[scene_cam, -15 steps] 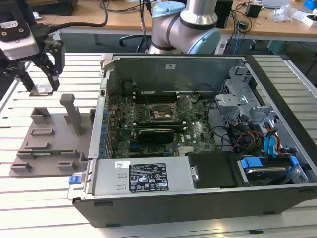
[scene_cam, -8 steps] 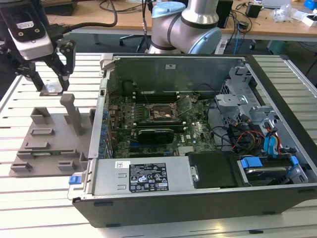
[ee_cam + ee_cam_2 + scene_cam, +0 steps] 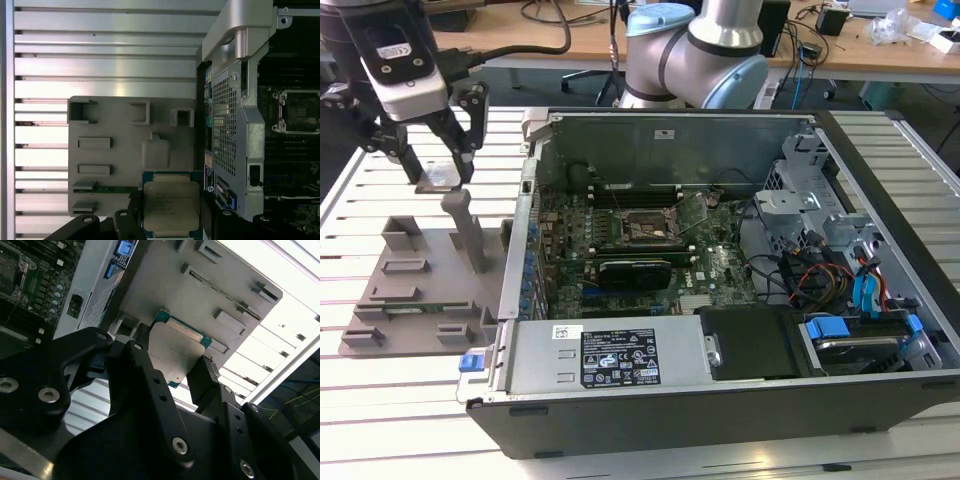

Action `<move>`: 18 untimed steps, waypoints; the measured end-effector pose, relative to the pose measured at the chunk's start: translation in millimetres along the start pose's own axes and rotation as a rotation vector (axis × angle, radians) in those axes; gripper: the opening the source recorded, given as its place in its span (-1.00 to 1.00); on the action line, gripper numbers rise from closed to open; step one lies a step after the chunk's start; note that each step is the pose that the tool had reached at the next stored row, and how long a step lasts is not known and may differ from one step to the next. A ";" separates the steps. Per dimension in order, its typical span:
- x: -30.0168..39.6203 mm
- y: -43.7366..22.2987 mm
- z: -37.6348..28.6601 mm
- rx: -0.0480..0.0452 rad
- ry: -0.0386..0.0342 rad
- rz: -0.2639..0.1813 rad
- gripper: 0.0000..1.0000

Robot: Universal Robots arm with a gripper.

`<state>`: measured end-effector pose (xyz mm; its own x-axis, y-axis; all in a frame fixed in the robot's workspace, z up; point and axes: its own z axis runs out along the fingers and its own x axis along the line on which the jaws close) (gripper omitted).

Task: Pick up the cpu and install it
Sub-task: 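Pick up the cpu and move it towards the insertion slot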

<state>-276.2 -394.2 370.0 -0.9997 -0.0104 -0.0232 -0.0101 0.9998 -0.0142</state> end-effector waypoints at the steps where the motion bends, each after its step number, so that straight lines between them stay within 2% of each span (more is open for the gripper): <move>1: -1.7 0.0 0.0 0.0000 0.0001 0.000 0.09; 4: -7.1 -0.1 0.2 0.0000 0.0003 0.000 0.09; 8: -18.9 -0.2 0.4 0.0000 0.0016 0.000 0.09; 10: -29.7 -0.1 0.9 0.0000 0.0028 0.000 0.09; 12: -35.8 0.1 1.1 0.0000 0.0035 0.000 0.09; 14: -46.9 0.4 1.5 0.0000 0.0050 0.000 0.09; 18: -61.3 0.7 1.9 0.0000 0.0069 0.000 0.09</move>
<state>-214.9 -392.9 369.5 -0.9998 -0.0103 -0.0163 -0.0101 0.9998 -0.0142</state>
